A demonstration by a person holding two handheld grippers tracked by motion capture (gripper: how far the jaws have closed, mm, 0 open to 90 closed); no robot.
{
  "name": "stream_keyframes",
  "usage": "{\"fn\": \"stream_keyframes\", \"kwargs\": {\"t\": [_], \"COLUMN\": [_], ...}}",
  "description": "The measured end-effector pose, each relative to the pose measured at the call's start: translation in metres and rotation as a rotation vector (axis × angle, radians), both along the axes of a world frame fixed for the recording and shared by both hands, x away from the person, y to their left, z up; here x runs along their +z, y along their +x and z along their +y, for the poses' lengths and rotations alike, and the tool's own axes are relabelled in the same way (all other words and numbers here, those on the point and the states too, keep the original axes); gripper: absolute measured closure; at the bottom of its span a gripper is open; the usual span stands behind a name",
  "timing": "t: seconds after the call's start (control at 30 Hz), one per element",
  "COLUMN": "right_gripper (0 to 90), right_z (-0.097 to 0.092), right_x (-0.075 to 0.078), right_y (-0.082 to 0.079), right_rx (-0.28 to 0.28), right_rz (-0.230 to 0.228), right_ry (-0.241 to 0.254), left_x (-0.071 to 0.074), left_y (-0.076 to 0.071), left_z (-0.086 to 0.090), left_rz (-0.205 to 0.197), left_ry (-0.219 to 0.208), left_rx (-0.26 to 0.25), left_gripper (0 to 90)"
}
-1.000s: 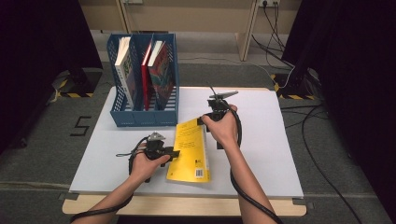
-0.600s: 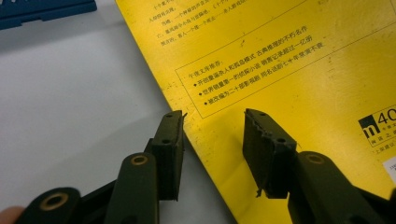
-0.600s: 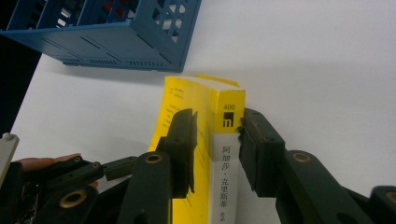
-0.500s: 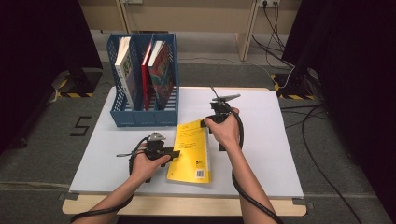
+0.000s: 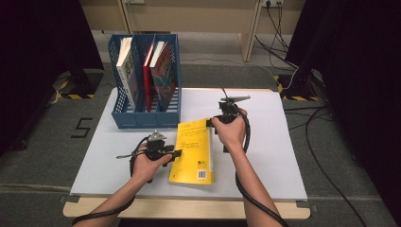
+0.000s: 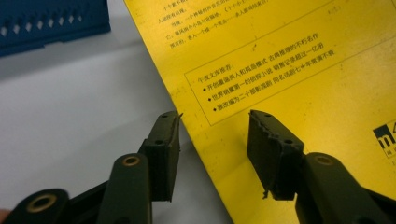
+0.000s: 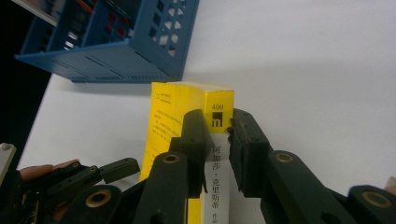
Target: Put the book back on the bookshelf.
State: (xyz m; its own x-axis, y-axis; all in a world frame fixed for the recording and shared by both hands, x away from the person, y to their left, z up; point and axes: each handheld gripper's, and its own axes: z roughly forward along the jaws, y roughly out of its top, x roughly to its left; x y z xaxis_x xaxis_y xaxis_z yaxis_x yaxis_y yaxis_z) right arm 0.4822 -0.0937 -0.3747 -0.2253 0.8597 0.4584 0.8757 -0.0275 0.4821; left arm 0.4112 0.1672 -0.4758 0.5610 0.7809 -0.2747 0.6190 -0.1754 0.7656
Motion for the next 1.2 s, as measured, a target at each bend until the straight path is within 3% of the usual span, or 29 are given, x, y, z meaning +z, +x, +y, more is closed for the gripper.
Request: {"fn": "stream_keyframes", "kwargs": {"t": [0.13,0.37,0.6,0.67,0.97,1.2], "right_gripper": [76.8,76.9,77.0,77.0,77.0,76.9], "right_z": [0.003,0.007,0.011,0.012,0.018,0.022], "right_x": [0.012,0.031,0.043,0.046,0.056,0.058], "right_y": [-0.004,-0.007,-0.007,-0.006,-0.005,-0.004], "right_rx": [-0.017,-0.051,-0.088,-0.104,-0.130,-0.133], "right_rz": [-0.041,-0.124,-0.172,-0.200,-0.247,-0.257], "right_ry": [0.005,-0.008,-0.007,-0.007,-0.013,-0.019], "left_x": [0.018,0.041,0.059,0.066,0.090,0.095], "left_y": [-0.001,-0.003,-0.003,-0.002,0.005,0.010], "left_z": [-0.002,-0.010,-0.020,-0.025,-0.052,-0.063], "left_rz": [-0.029,-0.070,-0.102,-0.117,-0.149,-0.155], "left_ry": [-0.045,-0.080,-0.103,-0.101,-0.096,-0.078], "left_rx": [-0.006,-0.035,-0.057,-0.070,-0.106,-0.110], "left_gripper": [47.2,42.1,38.0,36.5,35.5,35.5]}}
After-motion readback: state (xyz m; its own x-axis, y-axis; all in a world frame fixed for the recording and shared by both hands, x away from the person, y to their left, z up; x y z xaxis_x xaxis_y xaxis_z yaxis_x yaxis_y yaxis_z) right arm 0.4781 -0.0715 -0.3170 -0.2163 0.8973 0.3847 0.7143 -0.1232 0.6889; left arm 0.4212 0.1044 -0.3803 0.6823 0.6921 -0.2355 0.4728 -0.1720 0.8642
